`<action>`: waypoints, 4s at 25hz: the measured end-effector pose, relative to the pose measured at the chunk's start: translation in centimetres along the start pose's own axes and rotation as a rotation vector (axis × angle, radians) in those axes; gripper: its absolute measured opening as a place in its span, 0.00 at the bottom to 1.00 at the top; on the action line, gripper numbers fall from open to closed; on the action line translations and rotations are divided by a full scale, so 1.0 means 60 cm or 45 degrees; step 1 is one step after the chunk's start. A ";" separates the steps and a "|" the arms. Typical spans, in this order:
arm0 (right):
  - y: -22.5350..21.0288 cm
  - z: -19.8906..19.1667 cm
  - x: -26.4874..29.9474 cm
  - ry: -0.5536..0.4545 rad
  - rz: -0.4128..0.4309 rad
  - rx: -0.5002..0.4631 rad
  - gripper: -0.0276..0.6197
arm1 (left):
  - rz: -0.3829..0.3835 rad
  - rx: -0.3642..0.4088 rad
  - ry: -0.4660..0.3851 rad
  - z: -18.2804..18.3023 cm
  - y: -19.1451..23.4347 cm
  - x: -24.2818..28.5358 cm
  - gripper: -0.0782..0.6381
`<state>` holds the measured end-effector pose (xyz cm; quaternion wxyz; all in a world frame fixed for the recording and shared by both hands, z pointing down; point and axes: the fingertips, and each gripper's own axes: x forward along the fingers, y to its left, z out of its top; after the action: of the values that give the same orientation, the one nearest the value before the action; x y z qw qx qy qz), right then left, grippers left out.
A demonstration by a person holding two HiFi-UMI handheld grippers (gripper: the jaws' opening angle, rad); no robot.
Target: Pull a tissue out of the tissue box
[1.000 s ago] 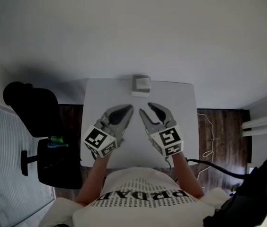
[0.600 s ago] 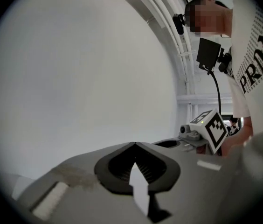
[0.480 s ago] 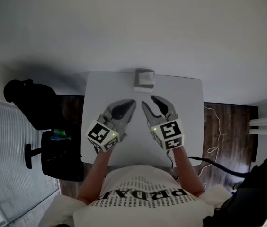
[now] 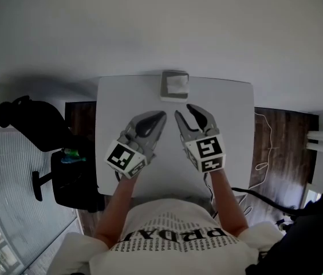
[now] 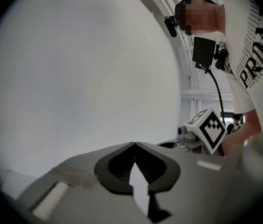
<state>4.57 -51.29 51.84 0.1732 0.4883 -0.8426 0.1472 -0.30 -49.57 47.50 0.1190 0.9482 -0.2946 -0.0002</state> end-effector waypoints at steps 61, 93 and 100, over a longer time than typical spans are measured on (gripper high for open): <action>-0.174 -0.168 0.198 0.230 -0.222 0.160 0.06 | 0.091 -0.131 0.055 -0.192 0.127 0.122 0.10; -0.114 -0.068 0.109 0.140 -0.206 0.119 0.06 | 0.038 -0.008 0.004 -0.093 0.073 0.060 0.10; -0.090 -0.034 0.070 0.120 -0.197 0.083 0.06 | 0.031 0.059 -0.008 -0.052 0.041 0.046 0.10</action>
<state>7.67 -56.26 55.95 0.2073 0.5498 -0.7881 0.1835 0.85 -52.35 51.30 0.0962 0.9470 -0.3065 0.0051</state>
